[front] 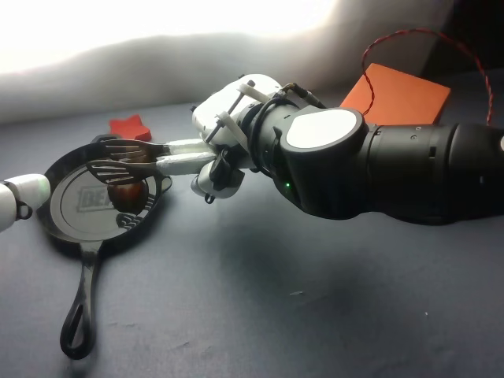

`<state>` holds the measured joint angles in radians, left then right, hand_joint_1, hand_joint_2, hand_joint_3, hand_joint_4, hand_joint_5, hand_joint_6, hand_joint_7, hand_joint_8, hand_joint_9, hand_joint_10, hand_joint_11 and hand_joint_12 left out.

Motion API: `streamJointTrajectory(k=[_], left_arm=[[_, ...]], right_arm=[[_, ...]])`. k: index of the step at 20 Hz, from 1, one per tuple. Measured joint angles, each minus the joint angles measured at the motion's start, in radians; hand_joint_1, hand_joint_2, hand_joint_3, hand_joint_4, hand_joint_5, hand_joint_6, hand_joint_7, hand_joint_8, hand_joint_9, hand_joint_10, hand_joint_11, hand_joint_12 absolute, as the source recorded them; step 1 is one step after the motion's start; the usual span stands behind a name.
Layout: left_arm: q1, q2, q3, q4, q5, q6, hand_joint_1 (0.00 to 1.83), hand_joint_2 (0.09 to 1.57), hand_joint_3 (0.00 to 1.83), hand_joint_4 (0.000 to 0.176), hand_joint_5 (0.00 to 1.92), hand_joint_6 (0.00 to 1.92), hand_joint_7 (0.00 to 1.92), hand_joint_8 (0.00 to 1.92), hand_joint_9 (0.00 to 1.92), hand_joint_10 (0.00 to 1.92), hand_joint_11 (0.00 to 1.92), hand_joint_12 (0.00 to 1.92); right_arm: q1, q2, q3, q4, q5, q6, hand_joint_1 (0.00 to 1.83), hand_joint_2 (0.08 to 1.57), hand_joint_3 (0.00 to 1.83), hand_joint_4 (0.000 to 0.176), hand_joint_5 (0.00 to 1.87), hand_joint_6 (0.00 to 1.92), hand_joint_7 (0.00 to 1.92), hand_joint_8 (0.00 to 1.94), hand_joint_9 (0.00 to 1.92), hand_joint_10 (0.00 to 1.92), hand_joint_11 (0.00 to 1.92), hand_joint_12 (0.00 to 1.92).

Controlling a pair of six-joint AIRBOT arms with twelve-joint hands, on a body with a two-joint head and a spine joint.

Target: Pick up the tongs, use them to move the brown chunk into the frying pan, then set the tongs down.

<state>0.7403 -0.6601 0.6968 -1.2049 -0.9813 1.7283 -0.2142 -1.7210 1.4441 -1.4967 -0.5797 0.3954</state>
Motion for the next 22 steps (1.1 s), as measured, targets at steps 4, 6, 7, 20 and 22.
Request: streamJointTrajectory(k=[4, 6, 7, 20, 22], left_arm=[[-0.003, 0.000, -0.002, 0.000, -0.001, 0.001, 0.00, 1.24, 0.00, 0.000, 0.00, 0.00, 0.03, 0.00, 0.01, 0.00, 0.01, 0.00], [-0.003, 0.000, -0.008, 0.000, -0.001, 0.002, 0.00, 1.24, 0.00, 0.000, 0.00, 0.00, 0.02, 0.00, 0.01, 0.00, 0.00, 0.00], [-0.004, 0.000, -0.010, 0.000, 0.000, 0.002, 0.00, 1.25, 0.00, 0.000, 0.00, 0.00, 0.02, 0.00, 0.01, 0.00, 0.00, 0.00], [-0.048, 0.000, -0.102, 0.013, 0.001, 0.101, 0.00, 1.24, 0.00, 0.000, 0.01, 0.00, 0.03, 0.01, 0.01, 0.00, 0.01, 0.01], [-0.066, -0.004, -0.119, 0.013, 0.009, 0.130, 0.00, 1.25, 0.00, 0.000, 0.02, 0.00, 0.03, 0.00, 0.01, 0.00, 0.01, 0.01]], right_arm=[[0.033, 0.078, -0.095, 0.000, -0.018, -0.008, 0.37, 1.41, 0.00, 0.000, 1.01, 0.77, 1.29, 0.65, 1.18, 1.35, 0.90, 1.84], [0.049, 0.140, -0.175, -0.007, -0.038, -0.024, 0.36, 1.42, 0.00, 0.000, 1.00, 0.75, 1.27, 0.70, 1.16, 1.38, 0.90, 1.86], [0.052, 0.175, -0.218, -0.013, -0.043, -0.034, 0.37, 1.42, 0.00, 0.000, 1.00, 0.74, 1.25, 0.70, 1.15, 1.37, 0.90, 1.86], [-0.151, 0.467, -0.597, -0.466, -0.123, 0.126, 0.41, 1.40, 0.00, 0.000, 0.96, 0.81, 1.22, 0.76, 1.13, 1.42, 0.89, 1.91], [-0.186, 0.469, -0.597, -0.505, -0.134, 0.160, 0.43, 1.39, 0.00, 0.000, 0.99, 0.76, 1.24, 0.65, 1.13, 1.39, 0.90, 1.91]])
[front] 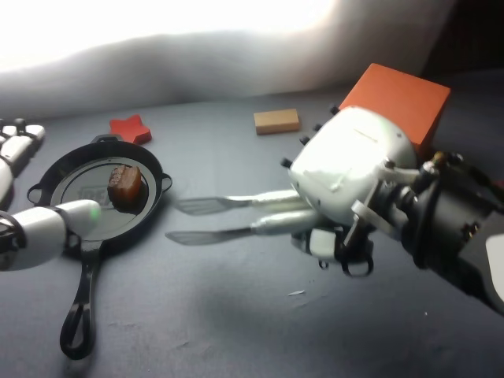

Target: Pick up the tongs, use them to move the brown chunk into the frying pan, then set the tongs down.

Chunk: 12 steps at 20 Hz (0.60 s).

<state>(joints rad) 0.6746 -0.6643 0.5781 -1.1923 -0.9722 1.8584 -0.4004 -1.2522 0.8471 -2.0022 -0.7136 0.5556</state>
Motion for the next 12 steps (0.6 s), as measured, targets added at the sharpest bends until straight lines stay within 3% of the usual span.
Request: streamJointTrajectory(k=[2, 4, 8, 10, 11, 12], left_arm=[[-0.021, -0.012, -0.012, 0.010, 0.014, 0.022, 0.00, 1.25, 0.00, 0.000, 0.01, 0.00, 0.03, 0.00, 0.00, 0.00, 0.00, 0.00], [-0.037, -0.026, -0.026, 0.017, 0.037, 0.041, 0.00, 1.24, 0.00, 0.000, 0.01, 0.00, 0.03, 0.00, 0.01, 0.00, 0.01, 0.01], [-0.045, -0.051, -0.040, 0.006, 0.031, 0.042, 0.00, 1.24, 0.00, 0.000, 0.00, 0.00, 0.02, 0.00, 0.00, 0.00, 0.01, 0.00], [-0.050, -0.061, -0.045, 0.007, 0.025, 0.042, 0.00, 1.25, 0.00, 0.000, 0.00, 0.00, 0.04, 0.01, 0.01, 0.00, 0.00, 0.00], [-0.053, -0.063, -0.045, 0.009, 0.025, 0.042, 0.00, 1.25, 0.00, 0.000, 0.00, 0.00, 0.03, 0.00, 0.01, 0.00, 0.00, 0.00], [-0.058, -0.063, -0.045, 0.005, 0.025, 0.042, 0.00, 1.25, 0.00, 0.000, 0.00, 0.00, 0.03, 0.00, 0.01, 0.00, 0.00, 0.00]], right_arm=[[-0.037, -0.008, 0.003, -0.054, -0.014, 0.045, 0.41, 1.39, 0.00, 0.000, 0.95, 0.77, 1.23, 0.53, 1.10, 1.28, 0.85, 1.86], [-0.069, -0.035, 0.025, -0.098, -0.038, 0.075, 0.44, 1.37, 0.00, 0.000, 0.91, 0.58, 1.19, 0.41, 1.02, 1.17, 0.75, 1.79], [-0.121, -0.054, 0.045, -0.135, -0.052, 0.095, 0.59, 1.29, 0.00, 0.000, 0.95, 0.47, 1.17, 0.52, 0.98, 1.16, 0.76, 1.67], [-0.136, -0.054, 0.045, -0.149, -0.057, 0.100, 0.56, 1.29, 0.00, 0.000, 0.86, 0.41, 1.01, 0.49, 0.80, 1.10, 0.59, 1.71], [-0.141, -0.054, 0.045, -0.160, -0.063, 0.101, 0.45, 1.26, 0.00, 0.000, 0.77, 0.31, 0.89, 0.36, 0.71, 0.90, 0.44, 1.56], [-0.142, -0.055, 0.045, -0.161, -0.066, 0.103, 0.45, 1.26, 0.00, 0.000, 0.77, 0.31, 0.89, 0.36, 0.71, 0.90, 0.44, 1.56]])
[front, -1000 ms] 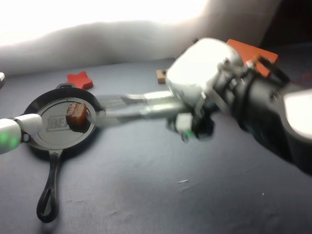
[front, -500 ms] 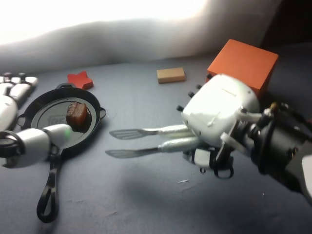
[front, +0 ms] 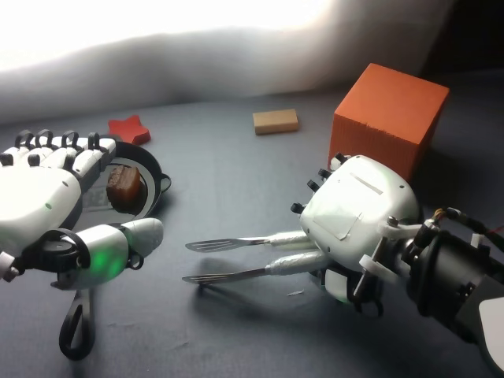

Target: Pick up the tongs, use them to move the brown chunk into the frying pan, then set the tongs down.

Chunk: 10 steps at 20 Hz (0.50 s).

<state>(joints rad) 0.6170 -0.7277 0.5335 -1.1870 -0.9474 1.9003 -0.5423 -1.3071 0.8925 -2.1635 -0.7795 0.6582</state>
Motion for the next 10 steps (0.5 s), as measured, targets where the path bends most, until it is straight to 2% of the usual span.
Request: streamJointTrajectory(k=[3, 4, 5, 6, 7, 9, 10], left_arm=[[-0.003, 0.000, 0.000, -0.005, -0.009, 0.002, 0.00, 1.24, 0.00, 0.000, 0.00, 0.00, 0.02, 0.00, 0.00, 0.00, 0.01, 0.01], [-0.005, -0.005, 0.000, -0.006, -0.012, 0.003, 0.00, 1.24, 0.00, 0.000, 0.00, 0.00, 0.02, 0.00, 0.00, 0.00, 0.00, 0.00], [-0.006, -0.006, -0.003, -0.008, -0.011, 0.003, 0.00, 1.24, 0.00, 0.000, 0.00, 0.00, 0.02, 0.00, 0.00, 0.00, 0.00, 0.00], [-0.006, -0.006, -0.007, -0.008, -0.011, 0.003, 0.00, 1.24, 0.00, 0.000, 0.00, 0.00, 0.02, 0.00, 0.00, 0.00, 0.00, 0.00], [-0.006, -0.006, -0.010, -0.011, -0.009, 0.003, 0.00, 1.24, 0.00, 0.000, 0.00, 0.00, 0.02, 0.00, 0.00, 0.00, 0.00, 0.00], [-0.006, -0.006, -0.011, -0.011, -0.011, 0.003, 0.00, 1.24, 0.00, 0.000, 0.00, 0.00, 0.02, 0.00, 0.00, 0.00, 0.00, 0.00], [-0.006, -0.006, -0.013, -0.011, -0.012, 0.003, 0.00, 1.24, 0.00, 0.000, 0.01, 0.00, 0.04, 0.01, 0.01, 0.00, 0.00, 0.00]], right_arm=[[-0.017, -0.002, 0.001, 0.000, 0.000, 0.000, 0.35, 1.18, 0.00, 0.000, 0.62, 0.19, 0.82, 0.13, 0.62, 0.58, 0.22, 1.47], [-0.018, -0.002, 0.001, 0.001, 0.000, 0.000, 0.28, 1.14, 0.00, 0.000, 0.55, 0.13, 0.72, 0.05, 0.52, 0.46, 0.10, 1.43], [-0.019, -0.002, 0.001, 0.001, 0.000, -0.001, 0.20, 1.08, 0.00, 0.000, 0.46, 0.04, 0.56, 0.00, 0.43, 0.20, 0.00, 1.31], [-0.023, -0.001, 0.001, -0.005, -0.001, -0.002, 0.20, 1.08, 0.00, 0.000, 0.46, 0.04, 0.56, 0.00, 0.43, 0.20, 0.00, 1.31], [-0.036, 0.000, 0.001, -0.006, 0.004, -0.008, 0.19, 1.07, 0.00, 0.000, 0.38, 0.00, 0.45, 0.00, 0.37, 0.13, 0.00, 1.17], [-0.042, 0.002, 0.001, -0.005, 0.008, -0.008, 0.19, 1.07, 0.00, 0.000, 0.38, 0.00, 0.45, 0.00, 0.37, 0.13, 0.00, 1.17], [-0.042, 0.003, 0.000, -0.006, 0.008, -0.008, 0.21, 1.05, 0.00, 0.000, 0.31, 0.00, 0.39, 0.00, 0.32, 0.09, 0.00, 1.03]])
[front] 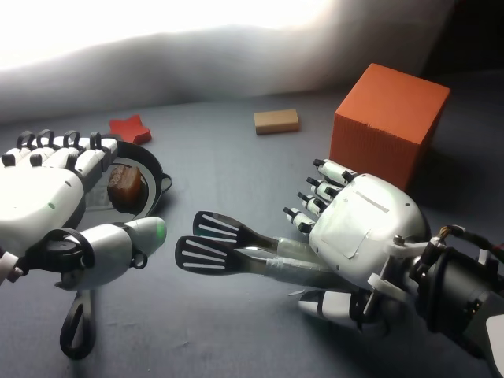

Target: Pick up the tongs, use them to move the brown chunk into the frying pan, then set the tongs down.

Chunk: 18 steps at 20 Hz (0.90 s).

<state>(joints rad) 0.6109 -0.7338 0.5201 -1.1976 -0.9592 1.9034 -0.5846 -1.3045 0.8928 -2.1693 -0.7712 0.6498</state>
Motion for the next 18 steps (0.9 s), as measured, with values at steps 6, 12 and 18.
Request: streamJointTrajectory(k=[6, 12, 18], left_arm=[[0.000, 0.000, 0.000, 0.000, 0.001, 0.000, 0.00, 1.24, 0.00, 0.002, 0.00, 0.00, 0.02, 0.00, 0.00, 0.00, 0.00, 0.00], [-0.010, 0.000, 0.000, 0.002, 0.000, -0.005, 0.00, 1.24, 0.00, 0.000, 0.02, 0.01, 0.04, 0.01, 0.02, 0.01, 0.01, 0.00], [-0.018, 0.000, -0.002, 0.000, -0.001, -0.020, 0.00, 1.24, 0.00, 0.000, 0.31, 0.05, 0.39, 0.04, 0.32, 0.05, 0.00, 0.68]], right_arm=[[0.000, 0.016, -0.009, -0.001, 0.002, -0.010, 0.17, 1.03, 0.00, 0.000, 0.23, 0.01, 0.30, 0.00, 0.28, 0.04, 0.00, 0.90], [0.057, 0.129, -0.137, 0.161, 0.062, -0.121, 0.20, 1.06, 0.00, 0.000, 0.46, 0.05, 0.61, 0.03, 0.55, 0.10, 0.00, 1.29], [0.223, 0.357, -0.262, 0.494, 0.232, -0.233, 0.29, 1.11, 0.00, 0.000, 1.01, 0.17, 1.17, 0.11, 0.87, 0.83, 0.40, 1.62]])
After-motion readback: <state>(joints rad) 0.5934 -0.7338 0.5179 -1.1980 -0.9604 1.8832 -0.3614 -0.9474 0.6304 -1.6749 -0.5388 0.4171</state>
